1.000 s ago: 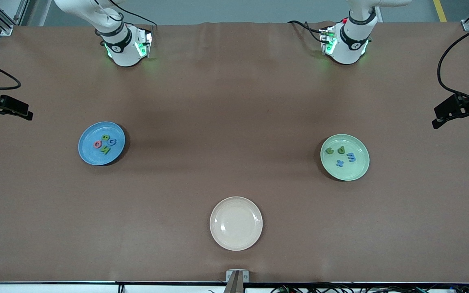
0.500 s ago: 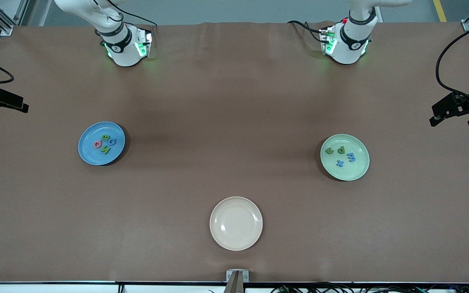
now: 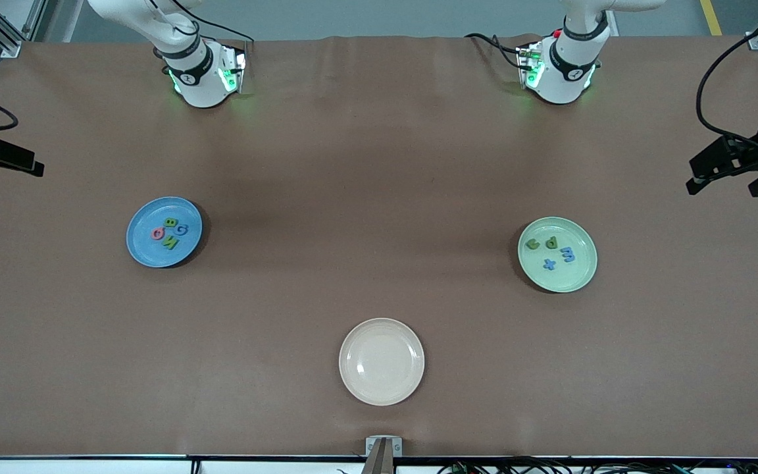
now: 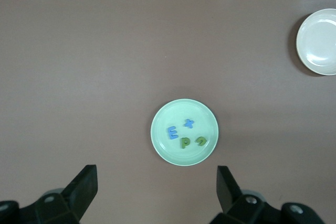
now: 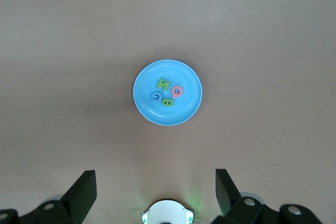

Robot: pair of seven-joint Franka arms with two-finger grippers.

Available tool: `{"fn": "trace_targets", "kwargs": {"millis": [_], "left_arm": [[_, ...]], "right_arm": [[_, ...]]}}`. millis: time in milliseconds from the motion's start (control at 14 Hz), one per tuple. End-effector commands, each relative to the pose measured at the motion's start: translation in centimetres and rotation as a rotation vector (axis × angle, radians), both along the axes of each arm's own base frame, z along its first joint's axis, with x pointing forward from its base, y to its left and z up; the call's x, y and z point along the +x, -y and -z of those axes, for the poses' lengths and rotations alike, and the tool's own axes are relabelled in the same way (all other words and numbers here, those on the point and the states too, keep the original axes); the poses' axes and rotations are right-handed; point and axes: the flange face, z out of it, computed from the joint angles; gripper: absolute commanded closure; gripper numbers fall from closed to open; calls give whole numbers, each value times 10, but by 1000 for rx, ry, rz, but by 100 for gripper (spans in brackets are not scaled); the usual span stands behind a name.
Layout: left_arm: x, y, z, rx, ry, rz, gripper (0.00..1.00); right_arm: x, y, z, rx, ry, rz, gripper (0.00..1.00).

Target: Sort uppercase to blue plate, lowercase to green plate

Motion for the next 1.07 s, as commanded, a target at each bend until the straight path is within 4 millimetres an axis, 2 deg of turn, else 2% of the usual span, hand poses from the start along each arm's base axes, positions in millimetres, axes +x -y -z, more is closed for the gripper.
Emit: {"fn": "trace_targets", "kwargs": {"millis": [0,71,143,500,571,1000], "left_arm": [[-6,1,-9,-3,-1,-12,0],[-7,0,-10,-3,-1,-14,0],[-7,-1,-10,-3,-1,-11,0],[-5,-6,-6,-2,-8,-15,0],[-5,-6,-6,-2,-8,-15,0],[-9,-5,-2,-1,-53,-20,0]], "right_arm": [[-3,-10,-10,8,13,-25,0],[-6,-19,-14,9,20,-33,0],[-11,-17,-19,16,29,-32,0],[-19,-20,-20,29,33,-44,0],[-21,-15,-17,31,31,-36,0],[-35,-28,-20,29,59,-33,0]]}}
